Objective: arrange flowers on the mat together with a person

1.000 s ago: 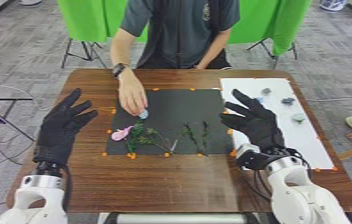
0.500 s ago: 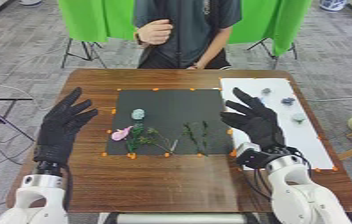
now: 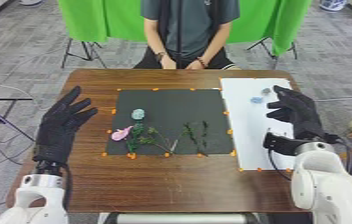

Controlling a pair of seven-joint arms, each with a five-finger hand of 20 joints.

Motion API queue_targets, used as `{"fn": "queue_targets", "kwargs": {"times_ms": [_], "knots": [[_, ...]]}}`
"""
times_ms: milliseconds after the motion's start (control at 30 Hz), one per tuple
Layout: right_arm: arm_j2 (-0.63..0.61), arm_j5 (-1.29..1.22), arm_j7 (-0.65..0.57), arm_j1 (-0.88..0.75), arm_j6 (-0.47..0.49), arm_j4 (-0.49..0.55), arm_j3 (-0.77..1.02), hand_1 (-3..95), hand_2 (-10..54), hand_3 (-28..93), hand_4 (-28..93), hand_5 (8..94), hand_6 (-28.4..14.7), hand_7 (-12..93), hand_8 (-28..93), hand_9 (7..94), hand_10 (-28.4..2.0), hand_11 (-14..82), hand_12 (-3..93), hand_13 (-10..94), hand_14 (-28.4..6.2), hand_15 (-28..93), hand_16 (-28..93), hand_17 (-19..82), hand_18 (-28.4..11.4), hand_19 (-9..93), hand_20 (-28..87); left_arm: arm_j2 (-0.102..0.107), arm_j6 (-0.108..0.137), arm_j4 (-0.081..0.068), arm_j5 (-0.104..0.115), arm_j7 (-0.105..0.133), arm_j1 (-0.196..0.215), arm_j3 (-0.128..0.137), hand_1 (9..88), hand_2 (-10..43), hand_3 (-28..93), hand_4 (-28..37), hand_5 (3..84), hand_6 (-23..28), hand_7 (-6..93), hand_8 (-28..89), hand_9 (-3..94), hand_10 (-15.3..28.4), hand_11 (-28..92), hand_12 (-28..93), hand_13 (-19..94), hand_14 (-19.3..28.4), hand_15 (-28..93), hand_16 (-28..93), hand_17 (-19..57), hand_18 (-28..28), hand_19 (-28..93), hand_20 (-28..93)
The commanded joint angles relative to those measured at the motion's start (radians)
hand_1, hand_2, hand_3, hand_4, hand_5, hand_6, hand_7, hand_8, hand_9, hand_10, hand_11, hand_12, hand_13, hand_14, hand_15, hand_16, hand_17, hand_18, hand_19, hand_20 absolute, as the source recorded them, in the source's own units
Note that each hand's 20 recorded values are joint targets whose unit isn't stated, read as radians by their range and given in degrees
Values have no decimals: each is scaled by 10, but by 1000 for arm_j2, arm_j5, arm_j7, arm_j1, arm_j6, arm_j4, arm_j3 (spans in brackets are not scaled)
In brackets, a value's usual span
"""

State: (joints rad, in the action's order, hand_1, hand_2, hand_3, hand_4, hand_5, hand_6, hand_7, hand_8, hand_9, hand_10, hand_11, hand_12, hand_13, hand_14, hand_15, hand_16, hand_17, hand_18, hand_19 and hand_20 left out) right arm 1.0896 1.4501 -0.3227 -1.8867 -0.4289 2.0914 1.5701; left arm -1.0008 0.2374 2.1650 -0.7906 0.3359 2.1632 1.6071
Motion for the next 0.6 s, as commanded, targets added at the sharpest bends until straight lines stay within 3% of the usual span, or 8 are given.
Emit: {"fn": "queue_targets", "kwargs": {"times_ms": [33,300,467,600], "knots": [[-198,314,-295,114,10,-78,-15,291,-17,772,-245,501,16,181,-130,593,-155,381,179,570,-150,634,117,198,-244,695,217,-2,14,6,7,-7,1,8,232,50,780,-282,374,53,91,-82,362,176,205,94,283,267,457,-68,-74,263,513,180],[-289,601,-453,225,163,-202,-112,320,-45,761,-234,524,12,183,-130,618,-159,429,185,610,-139,660,122,230,-246,734,196,1,16,4,11,-4,-12,3,233,50,778,-282,374,53,92,-82,363,176,206,93,283,267,458,-68,-74,263,515,181],[-318,691,-491,268,274,-271,-179,332,-58,756,-231,530,11,181,-129,625,-160,431,185,616,-138,658,126,235,-247,739,180,0,16,5,11,-11,-15,3,233,51,777,-282,375,53,93,-82,363,176,207,94,283,267,459,-68,-74,263,516,182],[-324,725,-482,279,304,-334,-216,333,-62,755,-232,530,12,178,-127,626,-160,429,186,622,-136,653,128,230,-239,739,166,-2,12,6,11,-15,-13,2,232,50,778,-282,374,53,93,-82,363,175,207,94,283,268,460,-69,-73,263,516,182]]}}
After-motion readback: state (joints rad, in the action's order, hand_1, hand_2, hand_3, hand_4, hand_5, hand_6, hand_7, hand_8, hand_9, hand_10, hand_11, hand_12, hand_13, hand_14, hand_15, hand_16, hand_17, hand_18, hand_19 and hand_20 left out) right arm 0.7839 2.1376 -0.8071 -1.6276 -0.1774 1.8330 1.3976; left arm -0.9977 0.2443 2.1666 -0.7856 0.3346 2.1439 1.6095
